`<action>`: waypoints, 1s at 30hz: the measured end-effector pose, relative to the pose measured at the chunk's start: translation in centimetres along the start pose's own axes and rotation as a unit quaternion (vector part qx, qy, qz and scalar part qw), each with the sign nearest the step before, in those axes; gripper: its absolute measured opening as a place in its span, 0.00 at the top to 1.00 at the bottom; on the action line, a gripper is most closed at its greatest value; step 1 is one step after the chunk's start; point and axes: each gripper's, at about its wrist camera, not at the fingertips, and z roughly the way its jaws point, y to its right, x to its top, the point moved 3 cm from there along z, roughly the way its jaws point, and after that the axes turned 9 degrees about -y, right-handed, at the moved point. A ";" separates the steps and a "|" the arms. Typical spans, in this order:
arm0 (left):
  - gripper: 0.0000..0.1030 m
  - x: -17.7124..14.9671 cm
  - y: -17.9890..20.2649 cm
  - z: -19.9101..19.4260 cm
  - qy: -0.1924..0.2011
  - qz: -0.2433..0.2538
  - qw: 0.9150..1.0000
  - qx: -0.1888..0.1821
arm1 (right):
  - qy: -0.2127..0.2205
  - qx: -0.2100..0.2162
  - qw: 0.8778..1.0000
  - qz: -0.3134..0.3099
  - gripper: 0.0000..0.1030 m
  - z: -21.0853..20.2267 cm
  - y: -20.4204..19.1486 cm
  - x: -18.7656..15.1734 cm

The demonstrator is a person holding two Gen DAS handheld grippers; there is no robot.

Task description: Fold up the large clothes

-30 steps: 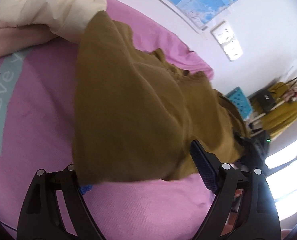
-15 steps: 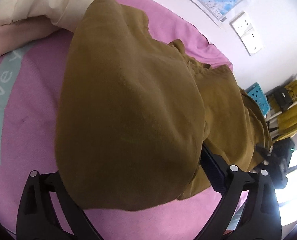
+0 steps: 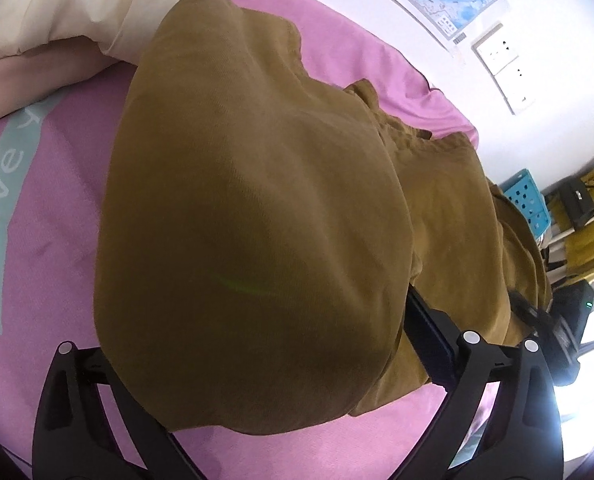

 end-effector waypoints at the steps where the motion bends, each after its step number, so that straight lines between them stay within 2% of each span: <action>1: 0.08 -0.1 -0.1 -0.1 0.001 0.000 1.000 -0.003 | -0.004 -0.008 1.000 -0.025 0.20 -0.9 -0.5 -0.3; 4: 0.08 -0.3 -0.2 -0.2 0.000 0.014 1.000 0.001 | -0.020 -0.044 0.994 -0.099 0.20 -4.5 -2.3 -2.3; 6: 0.09 -0.7 0.0 -0.5 0.001 0.036 0.999 0.009 | -0.020 -0.058 0.985 -0.162 0.21 -6.8 -4.2 -4.0; 8: 0.11 -1.4 0.0 -1.3 0.004 0.054 0.998 0.008 | -0.002 -0.029 0.976 -0.217 0.24 -8.2 -7.2 -4.1; 10: 0.11 -2.0 0.1 -2.2 0.015 0.073 0.997 0.011 | 0.035 0.017 0.964 -0.261 0.24 -9.2 -10.1 -3.9; 11: 0.12 -2.4 0.0 -2.9 0.019 0.088 0.996 0.012 | 0.055 0.021 0.961 -0.271 0.24 -8.8 -11.3 -3.3; 12: 0.14 -2.7 0.1 -3.4 0.023 0.100 0.995 0.015 | 0.057 0.017 0.960 -0.273 0.23 -7.8 -11.9 -2.4; 15: 0.16 -3.5 -0.4 -5.8 0.048 0.134 0.989 0.033 | 0.035 -0.043 0.962 -0.266 0.26 -1.0 -13.6 -0.2; 17: 0.16 -4.1 -0.4 -7.8 0.078 0.162 0.983 0.045 | 0.020 -0.079 0.964 -0.252 0.32 2.4 -13.0 1.0; 20: 0.11 -4.4 -0.3 -10.8 0.133 0.185 0.972 0.061 | 0.006 -0.084 0.969 -0.233 0.33 5.3 -11.2 2.3; 22: 0.11 -3.6 0.3 -11.7 0.150 0.193 0.967 0.066 | 0.002 -0.090 0.967 -0.237 0.34 7.1 -10.9 3.0; 23: 0.10 -3.2 0.7 -11.6 0.152 0.198 0.966 0.067 | -0.002 -0.094 0.966 -0.241 0.52 7.9 -10.6 3.3; 24: 0.10 -2.6 1.2 -11.4 0.156 0.204 0.964 0.075 | -0.008 -0.100 0.964 -0.246 0.87 8.8 -10.4 3.7; 25: 0.10 -1.7 1.9 -10.8 0.161 0.214 0.959 0.090 | -0.010 -0.105 0.963 -0.247 0.93 9.3 -10.3 4.0; 27: 0.10 -0.5 2.6 -9.6 0.154 0.220 0.958 0.103 | -0.016 -0.100 0.965 -0.243 0.98 9.6 -10.2 4.6; 30: 0.11 1.7 4.0 -8.1 0.143 0.231 0.959 0.085 | 0.022 -0.108 0.964 -0.241 0.98 8.4 -10.8 6.4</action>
